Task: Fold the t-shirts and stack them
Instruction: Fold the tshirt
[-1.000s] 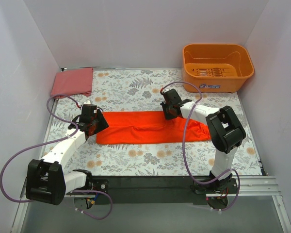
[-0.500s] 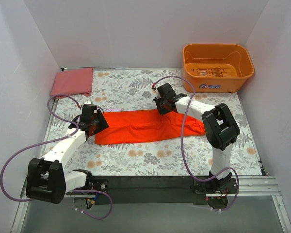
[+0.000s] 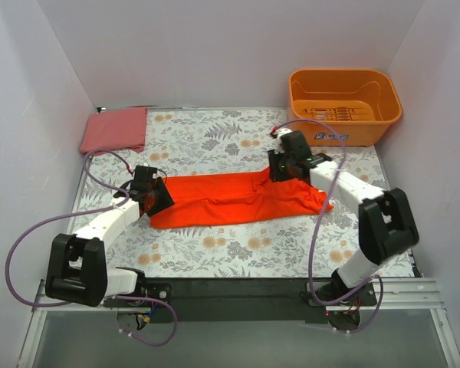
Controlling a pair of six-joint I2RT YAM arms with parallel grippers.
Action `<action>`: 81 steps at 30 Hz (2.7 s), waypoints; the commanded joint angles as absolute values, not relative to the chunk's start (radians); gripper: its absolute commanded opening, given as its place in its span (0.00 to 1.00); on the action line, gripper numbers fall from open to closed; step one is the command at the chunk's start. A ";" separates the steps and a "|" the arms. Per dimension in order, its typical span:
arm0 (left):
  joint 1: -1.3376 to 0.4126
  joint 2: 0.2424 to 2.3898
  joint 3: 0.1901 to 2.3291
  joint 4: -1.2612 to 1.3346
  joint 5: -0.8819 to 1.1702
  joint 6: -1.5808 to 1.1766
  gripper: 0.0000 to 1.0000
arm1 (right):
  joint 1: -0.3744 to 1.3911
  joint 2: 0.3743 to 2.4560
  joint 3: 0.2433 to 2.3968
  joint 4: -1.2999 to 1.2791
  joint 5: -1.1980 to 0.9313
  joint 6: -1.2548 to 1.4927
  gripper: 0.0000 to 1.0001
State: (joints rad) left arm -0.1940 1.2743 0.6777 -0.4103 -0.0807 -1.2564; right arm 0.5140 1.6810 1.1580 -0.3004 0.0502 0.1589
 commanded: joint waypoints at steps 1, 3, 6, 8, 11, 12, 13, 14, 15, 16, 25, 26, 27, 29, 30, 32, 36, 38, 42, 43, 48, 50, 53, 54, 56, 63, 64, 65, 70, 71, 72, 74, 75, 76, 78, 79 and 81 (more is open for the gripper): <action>-0.198 1.298 0.703 -0.420 -0.066 -1.259 0.44 | 0.360 1.505 1.024 -0.239 -0.052 0.244 0.39; -0.198 1.313 0.704 -0.428 -0.067 -1.261 0.44 | 0.298 1.430 0.910 -0.218 -0.106 0.264 0.39; -0.198 1.321 0.704 -0.436 -0.072 -1.264 0.43 | 0.168 1.358 0.787 -0.210 -0.188 0.262 0.39; -0.198 1.324 0.701 -0.436 -0.078 -1.264 0.43 | 0.066 1.306 0.743 -0.209 -0.219 0.236 0.39; -0.198 1.331 0.701 -0.437 -0.081 -1.266 0.43 | -0.096 1.258 0.677 -0.199 -0.285 0.238 0.39; -0.198 1.336 0.703 -0.436 -0.080 -1.267 0.43 | -0.129 1.250 0.667 -0.190 -0.334 0.245 0.39; -0.198 1.338 0.704 -0.436 -0.080 -1.266 0.43 | -0.162 1.243 0.652 -0.170 -0.337 0.253 0.39; -0.198 1.342 0.703 -0.436 -0.083 -1.266 0.43 | -0.175 1.241 0.646 -0.158 -0.344 0.259 0.39; -0.198 1.347 0.704 -0.437 -0.083 -1.267 0.43 | -0.186 1.244 0.641 -0.149 -0.368 0.270 0.39; -0.198 1.351 0.706 -0.440 -0.084 -1.267 0.43 | -0.199 1.252 0.638 -0.143 -0.373 0.273 0.39; -0.198 1.350 0.703 -0.449 -0.112 -1.267 0.43 | -0.238 1.288 0.601 -0.126 -0.385 0.236 0.39; -0.198 1.350 0.706 -0.449 -0.115 -1.267 0.43 | -0.239 1.298 0.597 -0.126 -0.380 0.233 0.39; -0.198 1.353 0.706 -0.452 -0.117 -1.267 0.43 | -0.245 1.301 0.586 -0.126 -0.382 0.229 0.38; -0.198 1.353 0.707 -0.454 -0.121 -1.267 0.43 | -0.261 1.305 0.577 -0.123 -0.391 0.218 0.36; -0.198 1.353 0.706 -0.457 -0.123 -1.267 0.43 | -0.265 1.307 0.569 -0.121 -0.397 0.216 0.36; -0.198 1.351 0.706 -0.459 -0.127 -1.267 0.43 | -0.278 1.307 0.566 -0.118 -0.405 0.207 0.32; -0.198 1.344 0.704 -0.465 -0.141 -1.269 0.43 | -0.281 1.310 0.561 -0.112 -0.436 0.204 0.23; -0.198 1.342 0.704 -0.469 -0.149 -1.269 0.42 | -0.282 1.315 0.557 -0.113 -0.446 0.201 0.20; -0.198 1.338 0.703 -0.472 -0.149 -1.269 0.42 | -0.285 1.310 0.552 -0.110 -0.488 0.195 0.22; -0.198 1.335 0.703 -0.472 -0.149 -1.269 0.42 | -0.287 1.310 0.554 -0.110 -0.497 0.193 0.25; -0.198 1.333 0.703 -0.471 -0.149 -1.269 0.42 | -0.288 1.338 0.557 -0.112 -0.515 0.192 0.28; -0.198 1.333 0.703 -0.471 -0.153 -1.269 0.42 | -0.296 1.342 0.549 -0.110 -0.502 0.189 0.25; -0.198 1.344 0.704 -0.486 -0.179 -1.270 0.42 | -0.330 1.336 0.529 -0.110 -0.463 0.190 0.05; -0.198 1.356 0.707 -0.495 -0.187 -1.276 0.42 | -0.340 1.333 0.528 -0.112 -0.439 0.192 0.02; -0.196 1.368 0.713 -0.506 -0.190 -1.282 0.41 | -0.374 1.325 0.532 -0.110 -0.410 0.195 0.01; -0.189 1.400 0.721 -0.517 -0.181 -1.284 0.41 | -0.400 1.339 0.587 -0.117 -0.342 0.207 0.01; -0.189 1.405 0.721 -0.517 -0.179 -1.284 0.40 | -0.400 1.341 0.589 -0.118 -0.331 0.209 0.01; -0.187 1.410 0.721 -0.520 -0.175 -1.285 0.41 | -0.400 1.347 0.591 -0.123 -0.302 0.215 0.01; -0.186 1.420 0.721 -0.529 -0.161 -1.289 0.41 | -0.405 1.351 0.597 -0.179 -0.210 0.221 0.01; -0.186 1.422 0.719 -0.531 -0.157 -1.287 0.40 | -0.405 1.348 0.601 -0.189 -0.196 0.221 0.01; -0.184 1.422 0.721 -0.529 -0.147 -1.285 0.41 | -0.405 1.344 0.606 -0.196 -0.183 0.222 0.02; -0.186 1.419 0.724 -0.523 -0.137 -1.284 0.41 | -0.405 1.330 0.612 -0.207 -0.173 0.229 0.11; -0.186 1.411 0.723 -0.519 -0.123 -1.284 0.41 | -0.405 1.325 0.615 -0.210 -0.172 0.232 0.15; -0.186 1.407 0.723 -0.515 -0.118 -1.284 0.43 | -0.405 1.319 0.618 -0.216 -0.170 0.233 0.21; -0.186 1.382 0.716 -0.508 -0.112 -1.282 0.46 | -0.405 1.299 0.624 -0.224 -0.172 0.250 0.26; -0.186 1.367 0.715 -0.503 -0.104 -1.282 0.48 | -0.403 1.273 0.633 -0.227 -0.172 0.255 0.31; -0.186 1.341 0.703 -0.482 -0.091 -1.278 0.50 | -0.396 1.241 0.643 -0.229 -0.170 0.268 0.37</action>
State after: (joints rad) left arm -0.1921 1.3979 0.7132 -0.4927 -0.1032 -1.2861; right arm -0.3954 1.3060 0.5880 -0.2184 -0.2169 0.2481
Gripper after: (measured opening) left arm 0.489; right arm 0.346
